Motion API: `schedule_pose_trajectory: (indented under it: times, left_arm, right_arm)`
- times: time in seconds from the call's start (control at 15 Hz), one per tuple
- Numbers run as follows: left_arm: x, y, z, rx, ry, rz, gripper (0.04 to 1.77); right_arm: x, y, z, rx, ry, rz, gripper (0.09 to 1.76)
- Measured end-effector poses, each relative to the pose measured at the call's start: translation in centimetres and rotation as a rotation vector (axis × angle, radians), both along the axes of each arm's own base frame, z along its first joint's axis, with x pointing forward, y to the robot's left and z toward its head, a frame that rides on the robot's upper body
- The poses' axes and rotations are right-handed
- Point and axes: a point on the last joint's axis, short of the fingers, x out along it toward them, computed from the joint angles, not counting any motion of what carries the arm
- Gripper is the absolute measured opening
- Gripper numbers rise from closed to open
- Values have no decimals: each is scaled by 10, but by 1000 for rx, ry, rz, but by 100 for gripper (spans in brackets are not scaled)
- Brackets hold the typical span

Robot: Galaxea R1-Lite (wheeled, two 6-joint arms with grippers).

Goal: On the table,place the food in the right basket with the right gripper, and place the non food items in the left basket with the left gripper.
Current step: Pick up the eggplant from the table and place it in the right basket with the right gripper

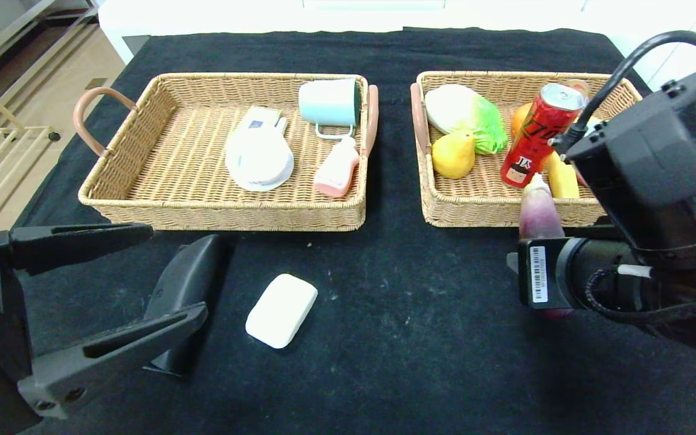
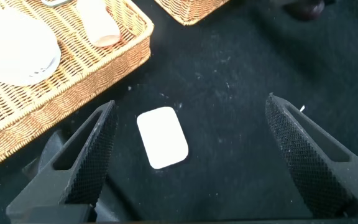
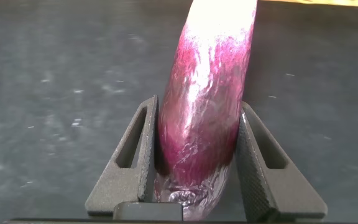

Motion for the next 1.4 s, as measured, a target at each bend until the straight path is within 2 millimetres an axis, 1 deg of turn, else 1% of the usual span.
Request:
schedule_pose_trajectory:
  times: [0.33, 0.6, 0.8, 1.0, 1.2, 1.4]
  left_arm:
    - [1, 0, 0, 2, 2, 0, 172]
    - [1, 0, -1, 3, 4, 1, 172]
    - [1, -1, -1, 3, 5, 0, 172]
    - [1, -1, -1, 5, 4, 0, 172]
    - [1, 0, -1, 9, -1, -1, 172]
    - [1, 0, -2, 10, 2, -1, 172]
  right_arm:
    - [4, -31, 0, 4, -3, -97, 82]
    - [14, -49, 6, -1, -17, -160, 82]
    - [29, -65, 12, 15, -19, -183, 82]
    - [47, -81, 28, 58, -75, -203, 82]
    - [61, -88, 42, 74, -140, -230, 82]
    - [85, -95, 51, 74, -222, -269, 82]
